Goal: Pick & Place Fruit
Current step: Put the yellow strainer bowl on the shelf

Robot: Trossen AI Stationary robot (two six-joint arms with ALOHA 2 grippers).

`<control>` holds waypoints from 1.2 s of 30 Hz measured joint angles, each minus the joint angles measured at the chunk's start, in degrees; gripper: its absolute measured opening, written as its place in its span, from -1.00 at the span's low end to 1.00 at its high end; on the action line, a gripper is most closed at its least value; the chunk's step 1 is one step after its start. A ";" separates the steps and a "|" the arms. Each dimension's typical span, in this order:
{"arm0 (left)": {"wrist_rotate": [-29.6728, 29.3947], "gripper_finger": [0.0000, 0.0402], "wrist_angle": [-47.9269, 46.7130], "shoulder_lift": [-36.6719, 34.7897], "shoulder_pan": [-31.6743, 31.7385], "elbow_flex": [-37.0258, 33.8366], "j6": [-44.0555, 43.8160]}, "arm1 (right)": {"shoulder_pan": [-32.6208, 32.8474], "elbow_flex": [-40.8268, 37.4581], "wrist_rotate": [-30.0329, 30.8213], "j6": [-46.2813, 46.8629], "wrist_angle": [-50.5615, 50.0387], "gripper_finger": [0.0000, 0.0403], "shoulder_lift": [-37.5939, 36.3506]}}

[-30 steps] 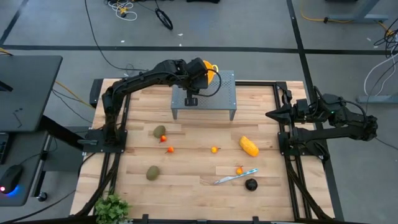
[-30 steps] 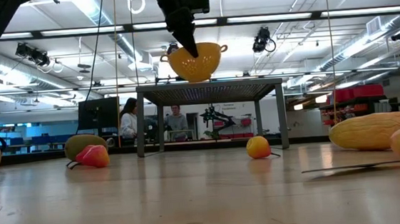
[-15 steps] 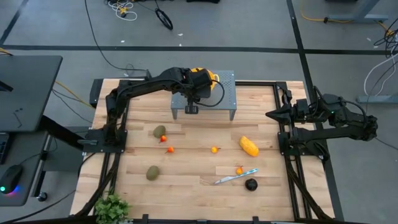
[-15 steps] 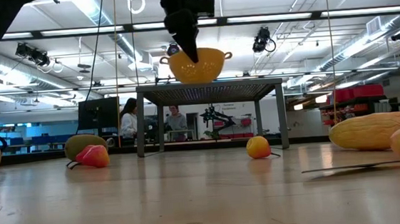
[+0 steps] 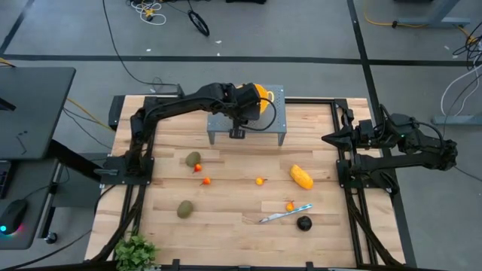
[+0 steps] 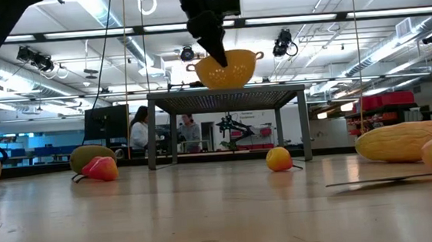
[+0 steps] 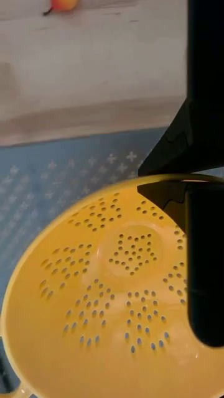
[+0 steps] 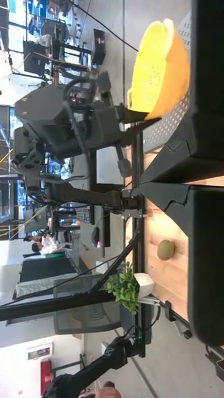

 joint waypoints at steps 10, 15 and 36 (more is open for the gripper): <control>-0.50 -0.95 0.75 -0.02 0.02 0.00 0.24 | 0.00 0.02 0.00 0.00 0.00 -0.96 0.00; -0.93 -0.95 0.78 -0.02 0.35 0.00 -0.17 | 0.00 0.02 0.00 0.00 -0.01 -0.96 0.00; 0.07 -0.95 0.66 -0.02 0.50 0.00 -1.09 | 0.01 0.00 0.00 0.00 -0.01 -0.96 0.00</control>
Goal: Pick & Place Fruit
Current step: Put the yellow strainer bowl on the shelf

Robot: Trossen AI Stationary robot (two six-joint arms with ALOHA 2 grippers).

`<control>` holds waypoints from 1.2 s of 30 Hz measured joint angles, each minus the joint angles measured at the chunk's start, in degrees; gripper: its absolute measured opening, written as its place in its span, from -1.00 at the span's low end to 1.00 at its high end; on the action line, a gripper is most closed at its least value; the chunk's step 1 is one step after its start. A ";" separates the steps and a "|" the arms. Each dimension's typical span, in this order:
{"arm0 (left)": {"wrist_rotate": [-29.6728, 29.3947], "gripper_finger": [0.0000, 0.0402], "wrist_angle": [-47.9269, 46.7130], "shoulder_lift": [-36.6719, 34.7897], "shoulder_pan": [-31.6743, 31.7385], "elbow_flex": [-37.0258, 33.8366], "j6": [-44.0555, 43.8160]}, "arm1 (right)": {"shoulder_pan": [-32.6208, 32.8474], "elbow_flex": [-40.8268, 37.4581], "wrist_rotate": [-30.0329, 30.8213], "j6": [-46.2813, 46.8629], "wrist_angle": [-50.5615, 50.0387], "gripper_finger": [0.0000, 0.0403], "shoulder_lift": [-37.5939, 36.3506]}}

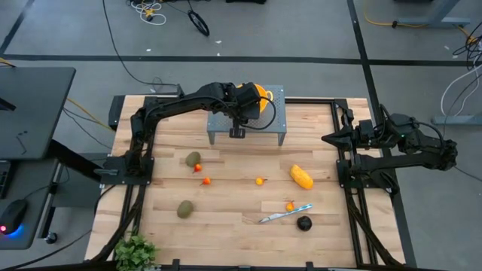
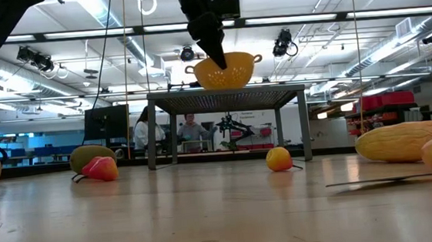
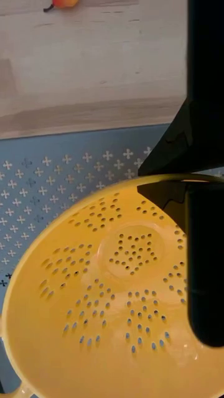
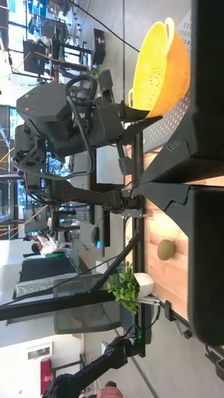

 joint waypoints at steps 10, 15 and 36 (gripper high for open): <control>0.37 -0.94 0.08 0.00 0.13 0.00 0.20 | 0.00 0.00 0.00 0.00 -0.01 -0.96 -0.01; -0.03 -0.94 0.06 0.00 0.13 0.00 0.04 | -0.01 0.00 0.00 0.00 0.00 -0.96 -0.02; -1.41 -0.94 0.47 -0.09 0.11 -2.45 0.38 | -0.01 0.00 0.00 0.00 -0.01 -0.96 -0.01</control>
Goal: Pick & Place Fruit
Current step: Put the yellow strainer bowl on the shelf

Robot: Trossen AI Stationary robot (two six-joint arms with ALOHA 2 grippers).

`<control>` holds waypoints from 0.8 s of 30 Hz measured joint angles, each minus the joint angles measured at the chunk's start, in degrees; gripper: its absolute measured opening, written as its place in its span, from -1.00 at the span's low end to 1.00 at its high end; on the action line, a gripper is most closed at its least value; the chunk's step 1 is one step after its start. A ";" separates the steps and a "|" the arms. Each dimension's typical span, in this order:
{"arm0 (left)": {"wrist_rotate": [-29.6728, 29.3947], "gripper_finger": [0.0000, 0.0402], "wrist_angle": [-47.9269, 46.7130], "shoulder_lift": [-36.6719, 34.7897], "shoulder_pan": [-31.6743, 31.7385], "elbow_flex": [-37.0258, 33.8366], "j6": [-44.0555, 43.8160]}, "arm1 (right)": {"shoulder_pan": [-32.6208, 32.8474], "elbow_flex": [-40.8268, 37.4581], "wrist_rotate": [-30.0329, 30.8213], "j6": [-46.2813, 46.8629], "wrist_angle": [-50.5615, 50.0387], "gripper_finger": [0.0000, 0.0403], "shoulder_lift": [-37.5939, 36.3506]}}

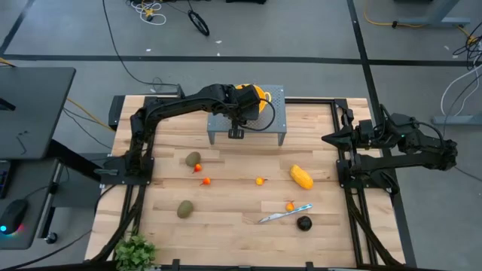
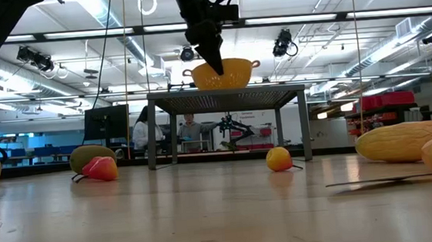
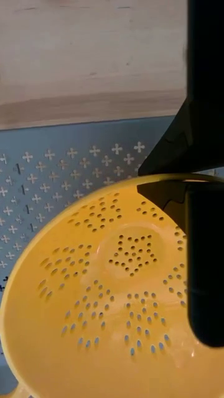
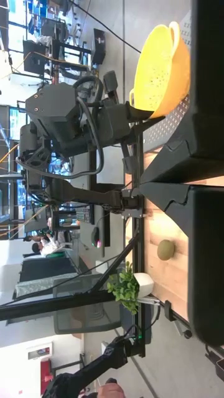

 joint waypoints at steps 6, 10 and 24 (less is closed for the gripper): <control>0.23 -0.82 -0.04 0.02 0.00 -0.07 0.42 | 0.02 0.00 0.00 0.00 0.02 -0.96 0.01; 1.75 -0.66 0.04 0.04 0.00 -0.11 0.68 | 0.01 0.01 0.00 0.00 0.01 -0.96 0.01; 1.34 0.12 0.15 0.07 0.02 -0.11 0.96 | 0.01 0.01 0.00 0.00 0.00 -0.96 0.01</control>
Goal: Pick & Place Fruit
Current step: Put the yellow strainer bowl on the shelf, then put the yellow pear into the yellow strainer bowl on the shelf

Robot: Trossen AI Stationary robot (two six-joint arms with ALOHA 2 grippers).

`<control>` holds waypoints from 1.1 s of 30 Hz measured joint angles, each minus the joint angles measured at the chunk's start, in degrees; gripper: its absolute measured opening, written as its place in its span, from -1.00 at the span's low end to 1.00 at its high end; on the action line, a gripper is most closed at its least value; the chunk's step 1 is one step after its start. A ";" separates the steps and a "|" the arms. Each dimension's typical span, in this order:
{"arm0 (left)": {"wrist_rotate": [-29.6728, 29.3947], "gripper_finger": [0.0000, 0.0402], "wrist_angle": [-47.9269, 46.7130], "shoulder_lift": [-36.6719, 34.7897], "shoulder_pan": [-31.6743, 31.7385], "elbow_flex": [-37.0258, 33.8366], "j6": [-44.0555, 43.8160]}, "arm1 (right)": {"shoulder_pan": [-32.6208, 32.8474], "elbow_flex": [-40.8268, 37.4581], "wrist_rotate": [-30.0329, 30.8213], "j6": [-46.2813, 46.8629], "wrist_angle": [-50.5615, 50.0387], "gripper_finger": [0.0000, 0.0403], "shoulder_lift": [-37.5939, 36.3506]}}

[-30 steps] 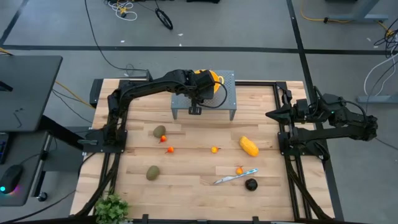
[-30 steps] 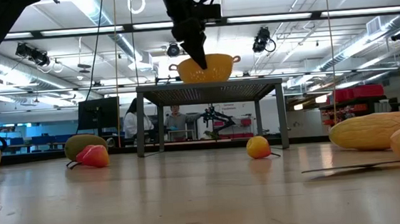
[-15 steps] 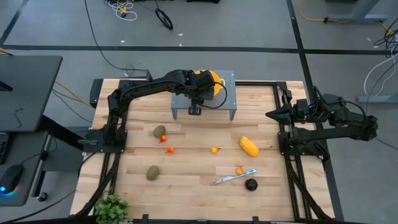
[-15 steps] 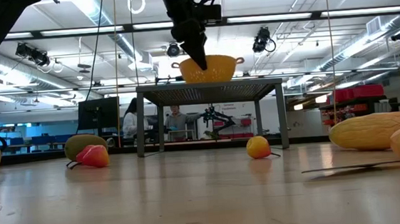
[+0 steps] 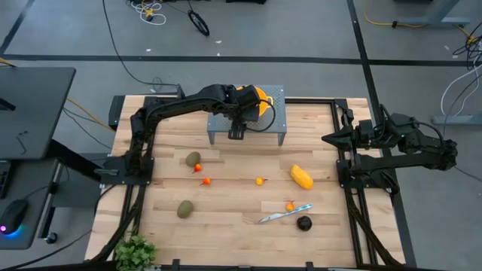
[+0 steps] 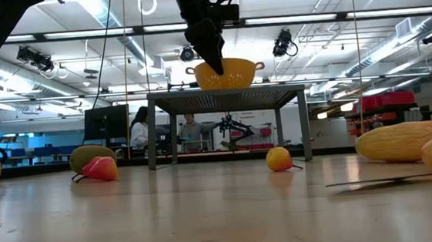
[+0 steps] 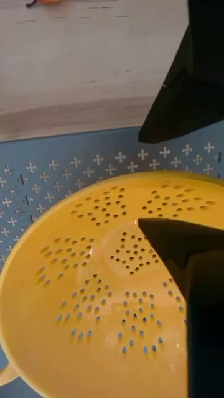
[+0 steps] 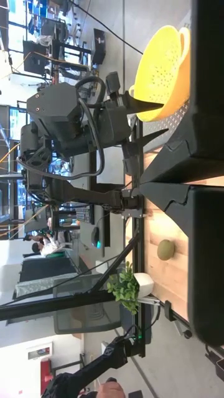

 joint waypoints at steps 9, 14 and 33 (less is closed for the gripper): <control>-1.92 0.21 -0.08 0.00 -0.02 1.12 0.08 | 0.01 0.01 0.00 0.00 0.00 -0.96 0.00; -4.27 0.20 -0.20 0.00 -0.02 3.32 1.61 | -0.01 -0.01 0.00 0.00 0.00 -0.96 0.00; -2.55 0.20 -0.63 0.00 -1.37 6.25 0.87 | 0.01 0.00 0.00 0.00 0.02 -0.96 0.00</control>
